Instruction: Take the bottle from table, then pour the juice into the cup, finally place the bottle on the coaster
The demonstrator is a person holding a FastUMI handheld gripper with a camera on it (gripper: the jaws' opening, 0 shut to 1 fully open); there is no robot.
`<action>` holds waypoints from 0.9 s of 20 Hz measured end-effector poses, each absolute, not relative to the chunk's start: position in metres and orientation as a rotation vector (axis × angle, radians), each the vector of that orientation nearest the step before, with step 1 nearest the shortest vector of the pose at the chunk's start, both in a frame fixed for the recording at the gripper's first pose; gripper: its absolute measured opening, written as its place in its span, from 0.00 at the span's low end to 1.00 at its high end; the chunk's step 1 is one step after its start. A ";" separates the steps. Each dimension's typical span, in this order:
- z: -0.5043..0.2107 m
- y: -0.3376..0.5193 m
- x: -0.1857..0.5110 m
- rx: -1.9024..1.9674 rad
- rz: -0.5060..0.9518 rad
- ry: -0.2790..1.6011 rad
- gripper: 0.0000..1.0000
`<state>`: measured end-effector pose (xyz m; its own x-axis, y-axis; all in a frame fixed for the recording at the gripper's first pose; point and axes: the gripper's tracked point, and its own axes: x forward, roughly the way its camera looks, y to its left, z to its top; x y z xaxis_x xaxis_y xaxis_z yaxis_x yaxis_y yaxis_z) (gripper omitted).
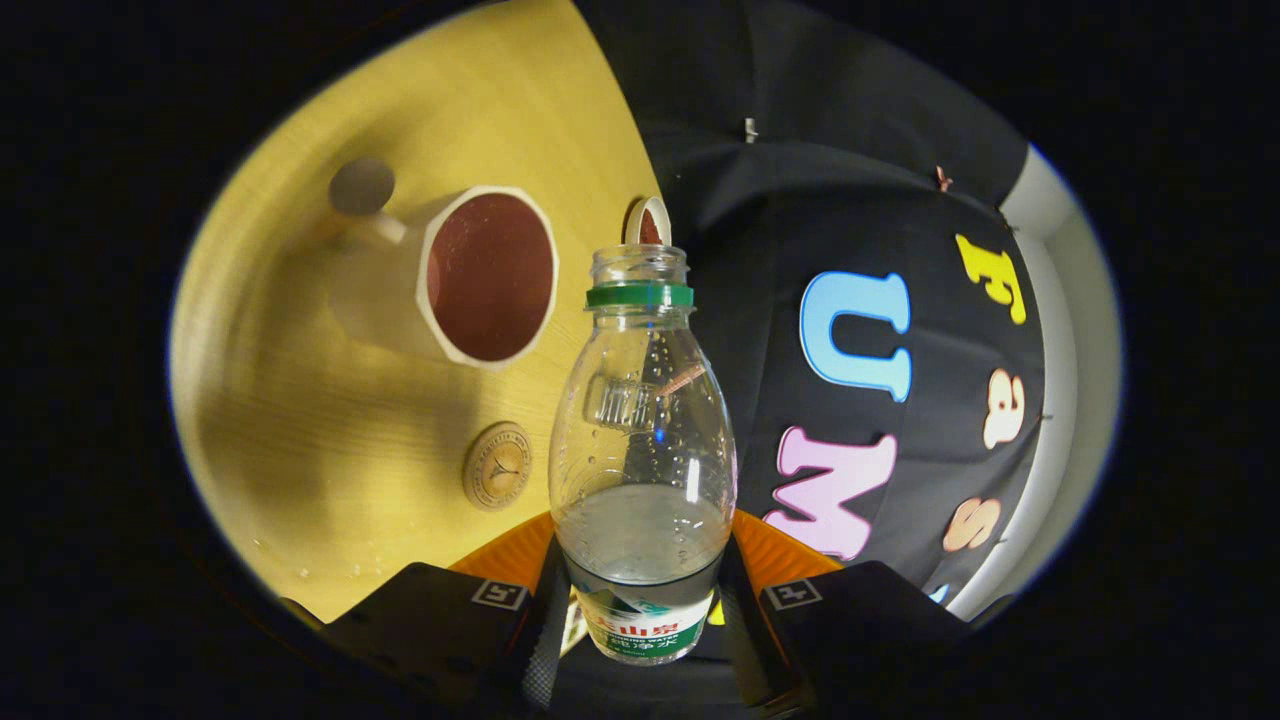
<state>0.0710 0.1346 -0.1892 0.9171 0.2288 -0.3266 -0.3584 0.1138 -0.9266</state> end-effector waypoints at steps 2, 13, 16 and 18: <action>-0.191 0.142 0.066 -1.258 0.453 0.121 0.70; -0.194 0.164 0.060 -0.537 0.570 0.224 0.71; -0.188 0.171 0.065 -0.358 0.616 0.245 0.73; -0.182 0.171 0.071 -0.275 0.633 0.241 0.73</action>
